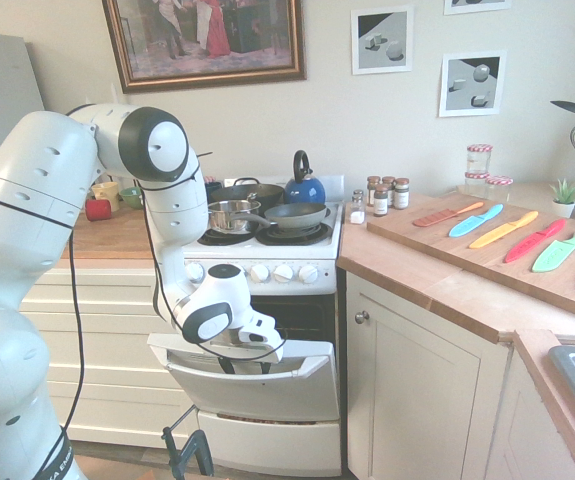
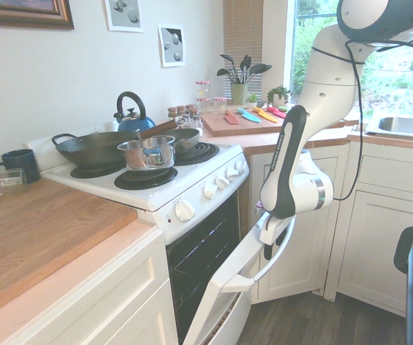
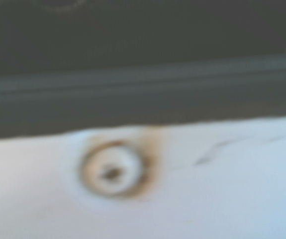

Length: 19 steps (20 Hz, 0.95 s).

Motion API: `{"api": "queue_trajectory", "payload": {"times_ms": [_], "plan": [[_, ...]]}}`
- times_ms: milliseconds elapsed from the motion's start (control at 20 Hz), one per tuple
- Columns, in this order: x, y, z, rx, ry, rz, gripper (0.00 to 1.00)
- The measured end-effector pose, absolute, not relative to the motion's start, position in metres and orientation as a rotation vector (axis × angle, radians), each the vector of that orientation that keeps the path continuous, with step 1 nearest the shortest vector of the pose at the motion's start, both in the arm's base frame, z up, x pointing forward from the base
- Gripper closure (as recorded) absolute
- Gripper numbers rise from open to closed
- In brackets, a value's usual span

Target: Open the oven

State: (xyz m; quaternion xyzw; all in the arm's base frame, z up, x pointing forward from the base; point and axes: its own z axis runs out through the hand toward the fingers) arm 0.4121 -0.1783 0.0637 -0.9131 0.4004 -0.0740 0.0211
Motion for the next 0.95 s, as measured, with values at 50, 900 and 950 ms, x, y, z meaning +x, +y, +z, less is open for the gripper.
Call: {"api": "queue_trajectory", "payload": {"times_ms": [50,900,950], "plan": [[0.399,-0.184,0.061,-2.837,1.229,-0.228,0.00],[0.347,-0.236,0.142,-2.811,1.314,-0.210,0.00],[0.355,-0.230,0.159,-2.819,1.293,-0.205,0.00]]}}
